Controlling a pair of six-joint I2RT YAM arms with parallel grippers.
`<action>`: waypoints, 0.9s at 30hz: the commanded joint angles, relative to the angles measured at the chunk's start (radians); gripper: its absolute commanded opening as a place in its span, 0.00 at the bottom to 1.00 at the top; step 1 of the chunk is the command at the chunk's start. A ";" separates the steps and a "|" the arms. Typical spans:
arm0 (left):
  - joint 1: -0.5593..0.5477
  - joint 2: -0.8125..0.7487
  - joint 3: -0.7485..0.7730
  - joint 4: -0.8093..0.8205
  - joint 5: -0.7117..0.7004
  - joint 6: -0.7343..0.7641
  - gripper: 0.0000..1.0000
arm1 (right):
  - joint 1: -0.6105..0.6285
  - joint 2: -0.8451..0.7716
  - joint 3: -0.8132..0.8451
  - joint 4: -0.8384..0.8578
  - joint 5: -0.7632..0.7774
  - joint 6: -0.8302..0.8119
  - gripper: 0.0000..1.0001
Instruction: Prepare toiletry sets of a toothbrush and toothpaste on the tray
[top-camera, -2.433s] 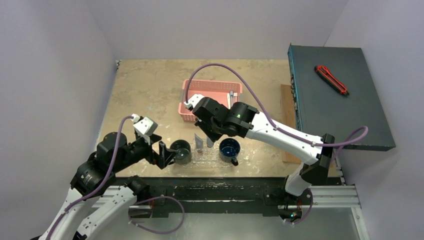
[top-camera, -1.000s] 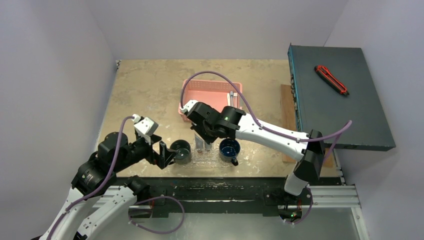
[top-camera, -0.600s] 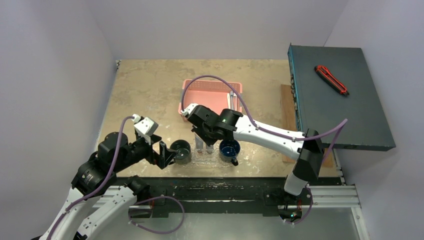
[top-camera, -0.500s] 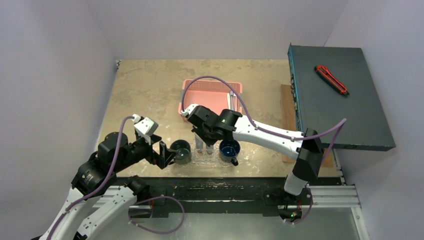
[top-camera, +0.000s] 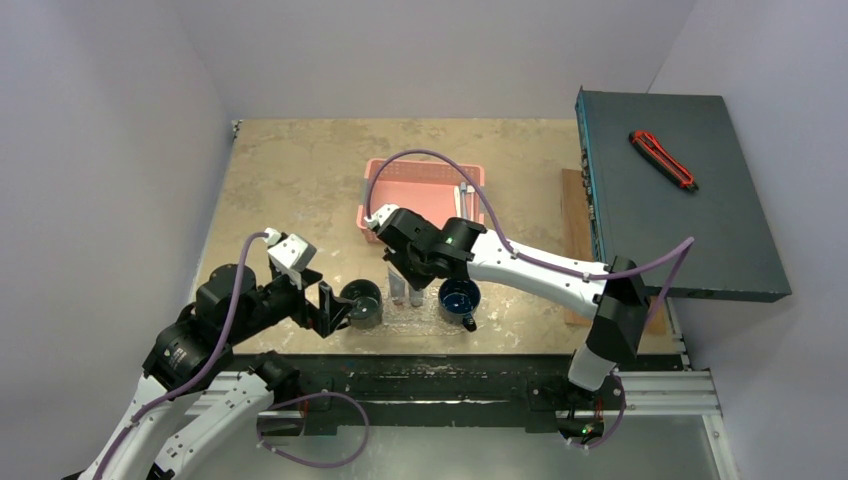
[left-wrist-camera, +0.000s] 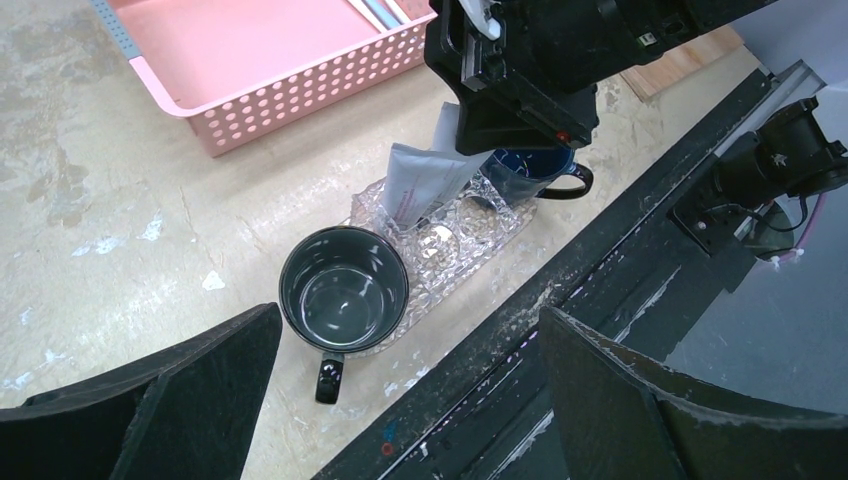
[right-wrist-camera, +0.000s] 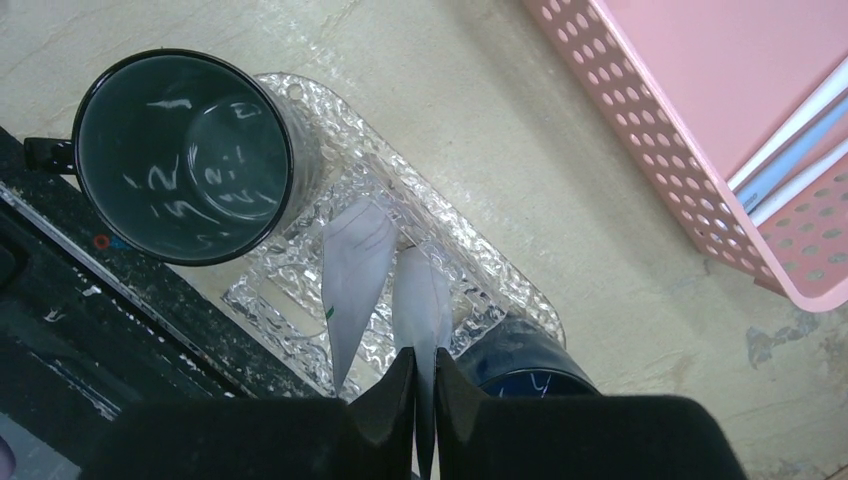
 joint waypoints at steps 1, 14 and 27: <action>0.004 0.006 -0.006 0.027 -0.015 -0.005 1.00 | -0.004 -0.050 -0.011 0.028 0.015 0.024 0.12; 0.005 0.018 -0.007 0.024 -0.021 -0.006 1.00 | -0.038 -0.126 0.034 -0.006 0.140 0.064 0.39; 0.004 0.023 -0.009 0.020 -0.029 -0.005 1.00 | -0.115 -0.102 0.109 0.003 0.207 0.082 0.41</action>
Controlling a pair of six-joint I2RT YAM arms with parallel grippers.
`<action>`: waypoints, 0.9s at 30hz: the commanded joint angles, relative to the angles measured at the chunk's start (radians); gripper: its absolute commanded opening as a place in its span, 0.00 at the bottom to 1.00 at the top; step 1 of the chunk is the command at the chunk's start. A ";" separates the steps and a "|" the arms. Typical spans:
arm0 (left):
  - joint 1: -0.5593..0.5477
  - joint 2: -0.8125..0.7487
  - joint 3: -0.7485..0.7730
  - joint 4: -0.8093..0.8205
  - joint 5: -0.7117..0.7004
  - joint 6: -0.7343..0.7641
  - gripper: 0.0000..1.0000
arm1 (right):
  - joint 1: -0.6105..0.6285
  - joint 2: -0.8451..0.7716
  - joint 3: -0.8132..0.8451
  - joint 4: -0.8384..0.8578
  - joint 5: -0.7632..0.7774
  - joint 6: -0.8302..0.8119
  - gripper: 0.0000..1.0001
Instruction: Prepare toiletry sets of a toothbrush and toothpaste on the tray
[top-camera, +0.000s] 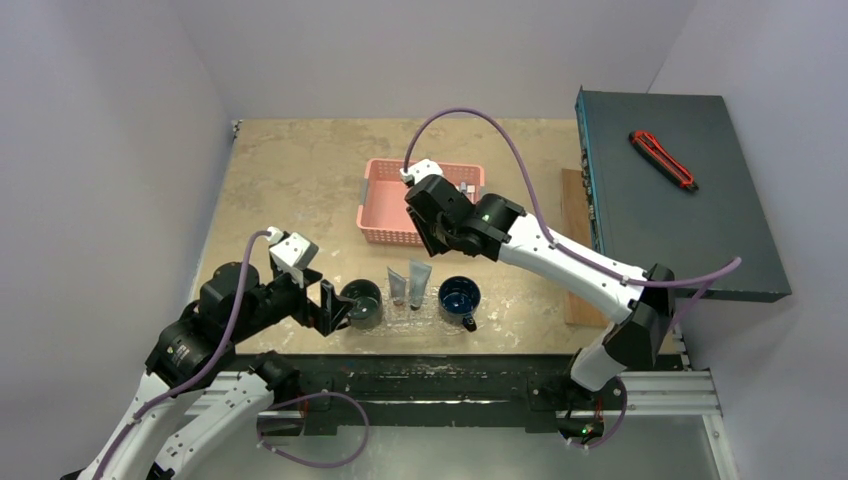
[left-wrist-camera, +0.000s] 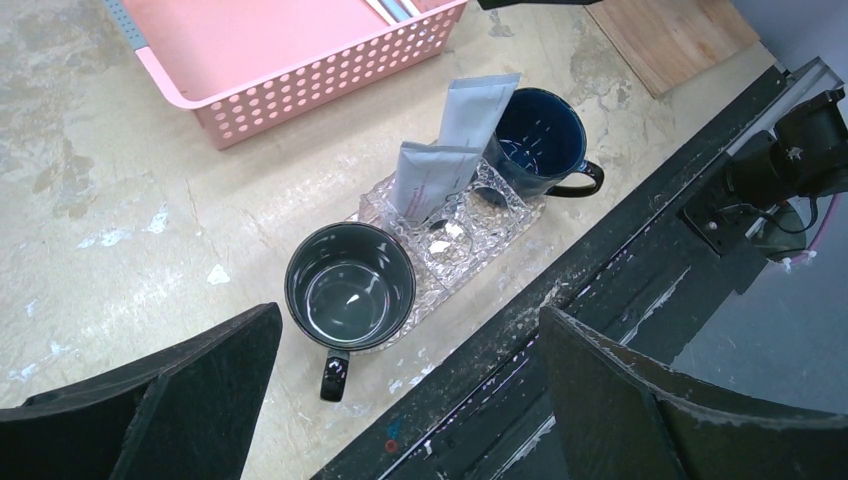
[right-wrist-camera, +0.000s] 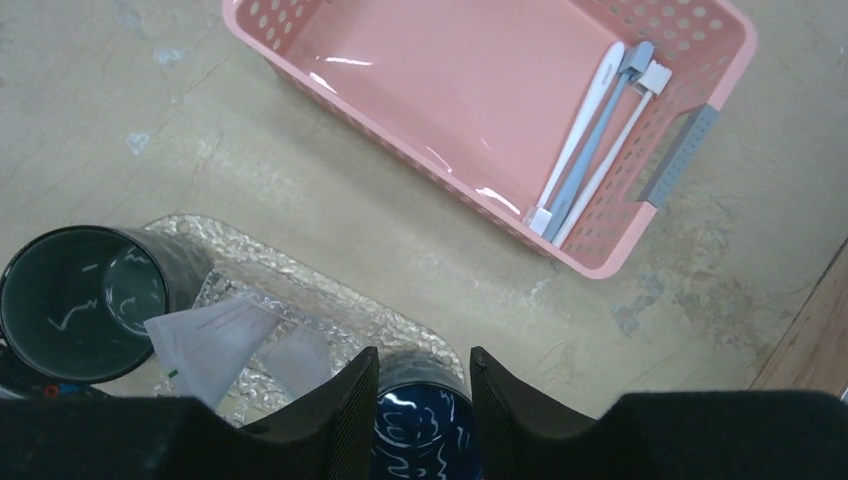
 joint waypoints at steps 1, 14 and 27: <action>0.005 0.009 -0.005 0.021 -0.012 -0.005 1.00 | -0.012 0.009 0.067 0.026 0.037 0.018 0.41; 0.005 0.003 -0.004 0.019 -0.010 -0.006 1.00 | -0.167 0.126 0.125 0.083 0.017 0.022 0.41; 0.004 -0.018 -0.008 0.021 -0.004 -0.006 1.00 | -0.334 0.326 0.167 0.164 -0.084 0.062 0.44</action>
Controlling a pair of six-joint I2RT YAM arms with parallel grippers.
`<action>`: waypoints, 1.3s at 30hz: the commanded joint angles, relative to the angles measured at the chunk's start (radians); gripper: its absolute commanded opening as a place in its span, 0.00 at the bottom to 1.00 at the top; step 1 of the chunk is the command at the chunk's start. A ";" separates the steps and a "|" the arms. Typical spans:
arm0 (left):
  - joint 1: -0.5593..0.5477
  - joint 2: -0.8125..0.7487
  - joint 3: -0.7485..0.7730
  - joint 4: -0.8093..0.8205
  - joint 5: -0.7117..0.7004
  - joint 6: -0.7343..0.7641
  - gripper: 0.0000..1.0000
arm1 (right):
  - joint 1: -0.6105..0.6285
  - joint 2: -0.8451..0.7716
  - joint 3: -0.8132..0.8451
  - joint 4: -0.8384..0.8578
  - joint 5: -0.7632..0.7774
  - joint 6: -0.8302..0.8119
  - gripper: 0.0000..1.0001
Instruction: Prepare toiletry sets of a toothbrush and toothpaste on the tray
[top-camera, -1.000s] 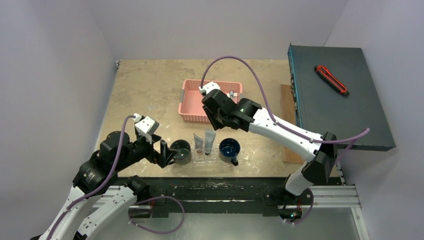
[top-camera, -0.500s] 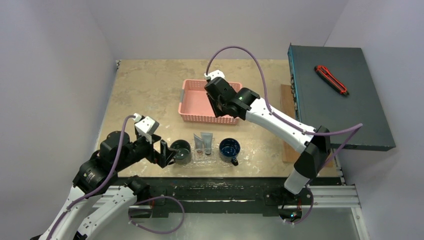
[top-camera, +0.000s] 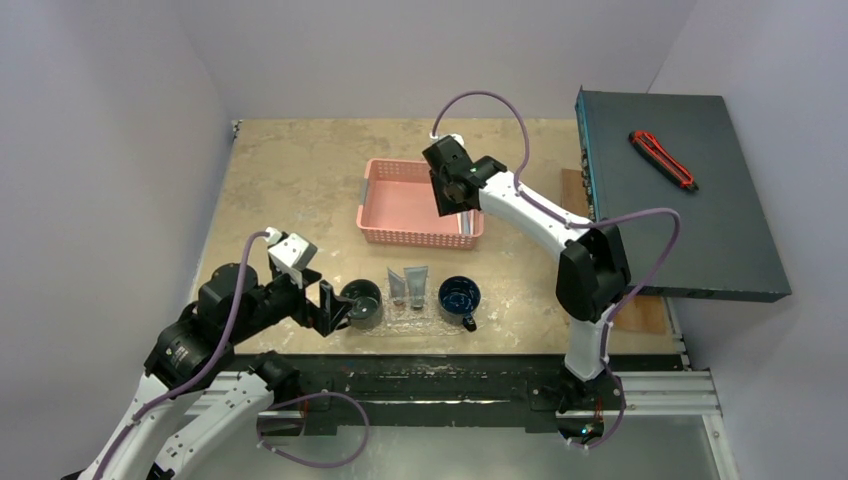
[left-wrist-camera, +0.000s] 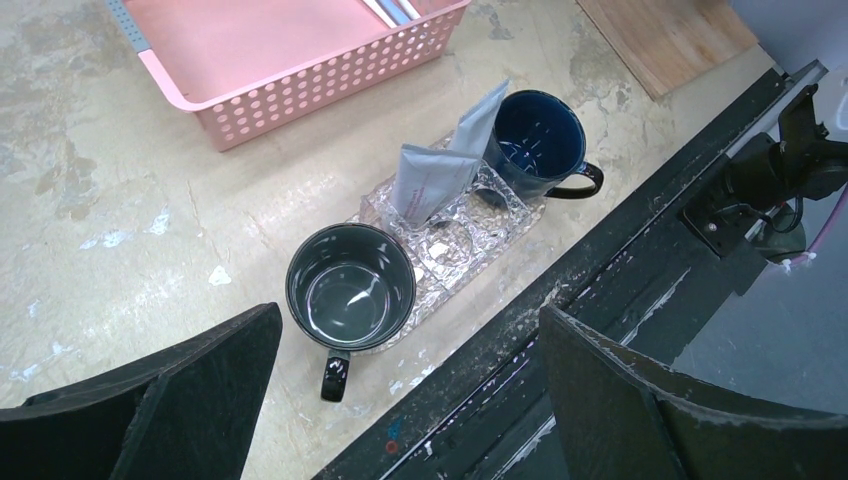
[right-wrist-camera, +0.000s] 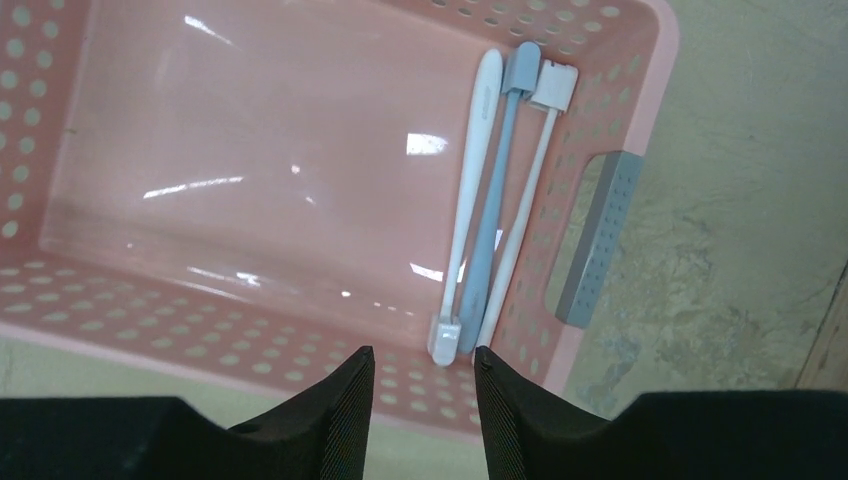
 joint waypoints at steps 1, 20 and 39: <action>0.004 -0.012 -0.007 0.022 -0.002 -0.005 1.00 | -0.043 0.046 0.065 0.056 -0.053 0.030 0.44; 0.006 -0.027 -0.007 0.022 0.009 -0.005 1.00 | -0.121 0.320 0.209 0.053 -0.020 0.057 0.45; 0.004 -0.021 -0.009 0.021 0.012 -0.005 1.00 | -0.136 0.394 0.146 0.100 -0.068 0.066 0.36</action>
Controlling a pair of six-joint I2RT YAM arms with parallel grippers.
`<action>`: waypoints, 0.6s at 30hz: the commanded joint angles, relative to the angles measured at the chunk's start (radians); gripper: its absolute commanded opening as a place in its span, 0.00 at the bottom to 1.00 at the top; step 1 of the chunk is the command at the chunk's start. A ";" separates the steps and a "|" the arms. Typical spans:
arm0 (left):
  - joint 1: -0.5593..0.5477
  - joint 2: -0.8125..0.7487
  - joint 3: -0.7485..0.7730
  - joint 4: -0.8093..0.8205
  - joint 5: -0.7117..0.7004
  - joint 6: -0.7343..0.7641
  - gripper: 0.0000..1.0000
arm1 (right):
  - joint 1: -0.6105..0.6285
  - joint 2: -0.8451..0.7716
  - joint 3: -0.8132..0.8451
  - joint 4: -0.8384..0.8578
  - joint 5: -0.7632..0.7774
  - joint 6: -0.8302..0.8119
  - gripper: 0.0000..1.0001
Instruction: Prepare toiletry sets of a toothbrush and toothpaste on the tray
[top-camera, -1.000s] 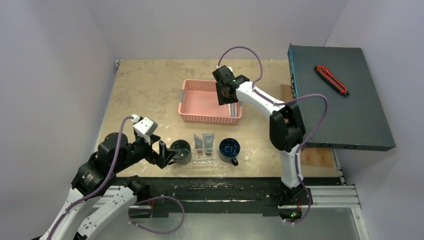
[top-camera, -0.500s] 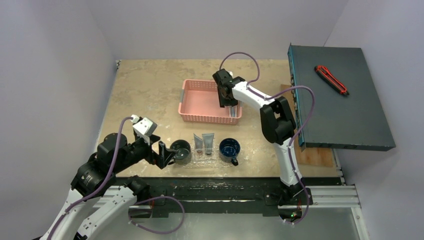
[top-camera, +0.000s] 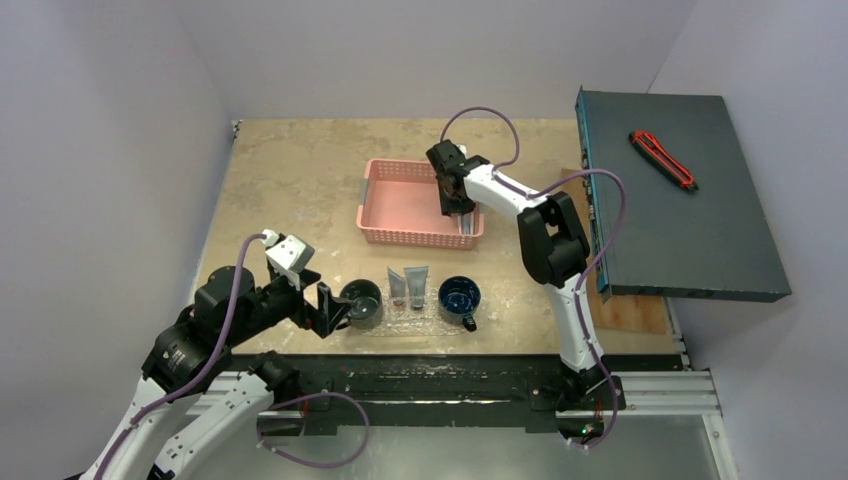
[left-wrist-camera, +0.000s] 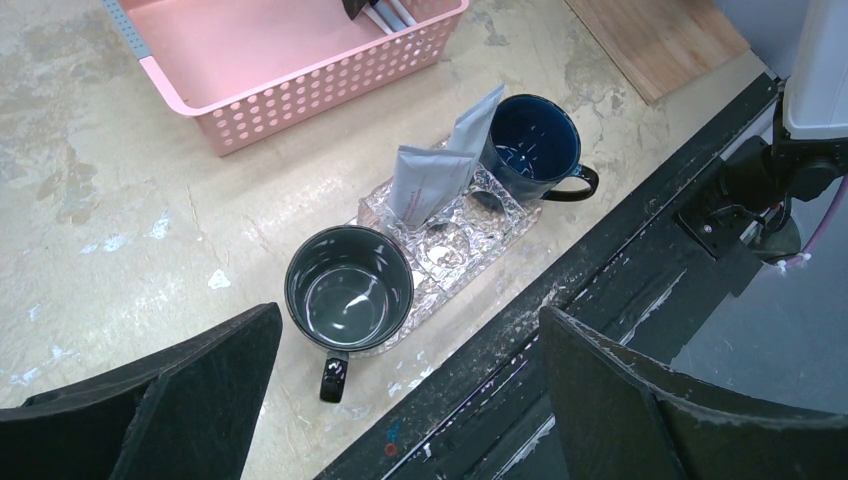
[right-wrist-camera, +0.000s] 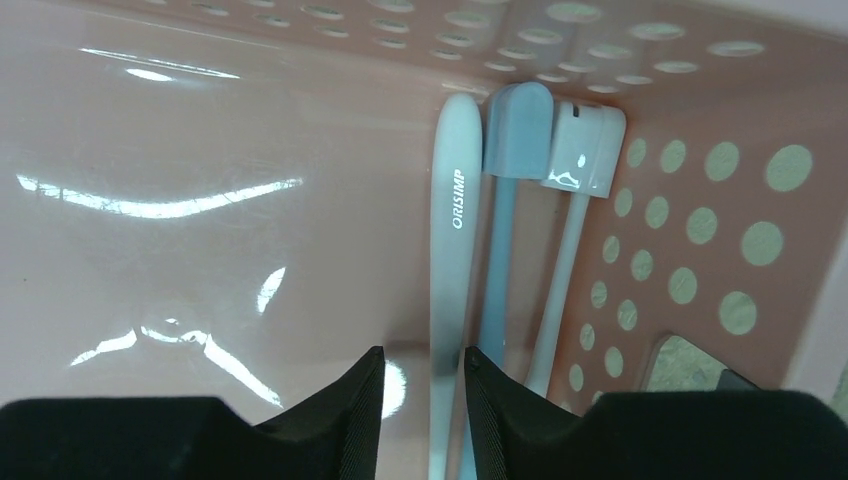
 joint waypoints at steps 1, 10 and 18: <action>0.004 0.000 -0.008 0.021 0.008 -0.005 1.00 | -0.006 0.014 -0.026 0.032 -0.018 0.014 0.34; 0.004 0.006 -0.009 0.022 0.008 -0.005 1.00 | -0.008 -0.003 -0.044 0.042 -0.036 0.013 0.09; 0.004 0.008 -0.010 0.022 0.008 -0.005 1.00 | -0.007 -0.041 -0.017 0.033 -0.039 0.007 0.00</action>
